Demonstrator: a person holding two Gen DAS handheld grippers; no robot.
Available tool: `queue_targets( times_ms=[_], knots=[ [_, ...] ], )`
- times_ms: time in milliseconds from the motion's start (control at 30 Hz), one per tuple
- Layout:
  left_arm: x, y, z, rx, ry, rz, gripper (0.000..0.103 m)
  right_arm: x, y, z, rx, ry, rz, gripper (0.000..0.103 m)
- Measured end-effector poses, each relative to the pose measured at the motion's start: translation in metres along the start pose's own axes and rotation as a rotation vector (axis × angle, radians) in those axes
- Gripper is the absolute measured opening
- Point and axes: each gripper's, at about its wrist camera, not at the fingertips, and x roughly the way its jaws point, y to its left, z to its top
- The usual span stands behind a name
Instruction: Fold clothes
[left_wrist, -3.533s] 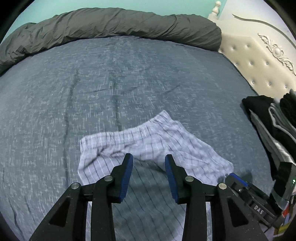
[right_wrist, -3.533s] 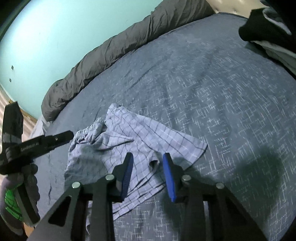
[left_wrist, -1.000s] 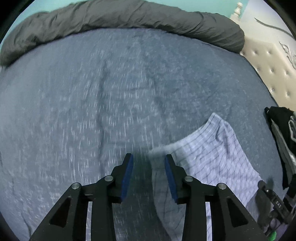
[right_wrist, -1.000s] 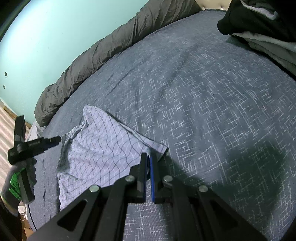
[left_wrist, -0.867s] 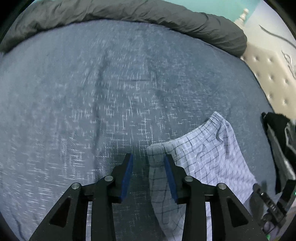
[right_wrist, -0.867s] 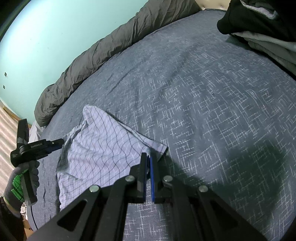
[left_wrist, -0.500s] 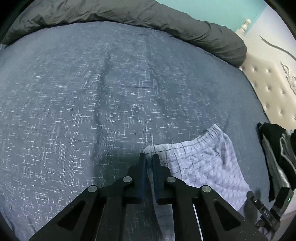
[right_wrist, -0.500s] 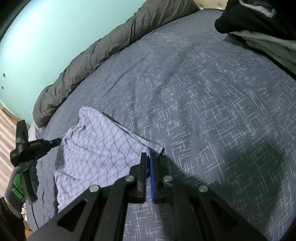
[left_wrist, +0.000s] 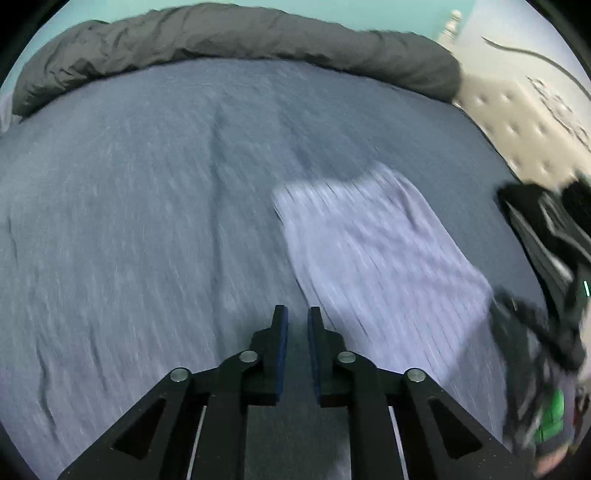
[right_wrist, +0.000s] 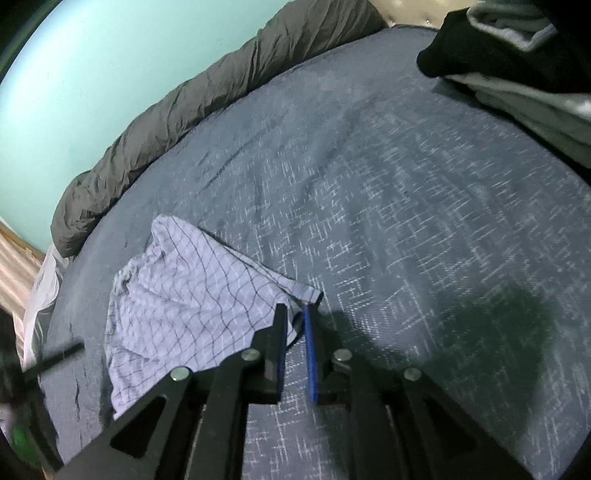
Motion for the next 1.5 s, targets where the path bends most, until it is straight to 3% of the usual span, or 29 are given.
queue_targets(
  times_ms=[67, 200, 367, 733, 800, 867, 933, 1267, 1500],
  knots=[
    [-0.004, -0.016, -0.027, 0.016, 0.015, -0.021, 0.02, -0.008, 0.0, -0.002, 0.0, -0.01, 0.003, 0.017],
    [-0.006, -0.049, -0.07, 0.085, 0.039, -0.031, 0.021, -0.019, 0.003, -0.012, -0.021, -0.007, 0.003, 0.022],
    [-0.007, -0.076, -0.092, 0.125, 0.029, -0.013, 0.022, -0.028, -0.002, -0.023, -0.019, -0.001, 0.01, 0.022],
    [0.01, -0.083, -0.094, 0.081, 0.063, 0.015, 0.024, -0.039, -0.009, -0.036, -0.007, 0.002, 0.035, 0.022],
    [0.015, -0.084, -0.094, 0.08, 0.073, 0.008, 0.021, -0.038, -0.009, -0.035, -0.005, 0.003, 0.04, 0.022],
    [0.014, -0.085, -0.095, 0.09, 0.076, 0.007, 0.007, -0.038, -0.01, -0.035, -0.005, 0.005, 0.044, 0.022],
    [0.013, -0.086, -0.094, 0.097, 0.078, 0.007, 0.005, -0.038, -0.01, -0.034, -0.006, 0.007, 0.049, 0.022],
    [-0.019, -0.083, -0.093, 0.143, 0.055, -0.005, 0.003, -0.035, -0.004, -0.035, -0.022, 0.014, 0.059, 0.022],
    [-0.006, -0.066, -0.104, 0.161, 0.128, 0.027, 0.003, -0.031, 0.0, -0.035, -0.03, 0.023, 0.06, 0.022]
  ],
)
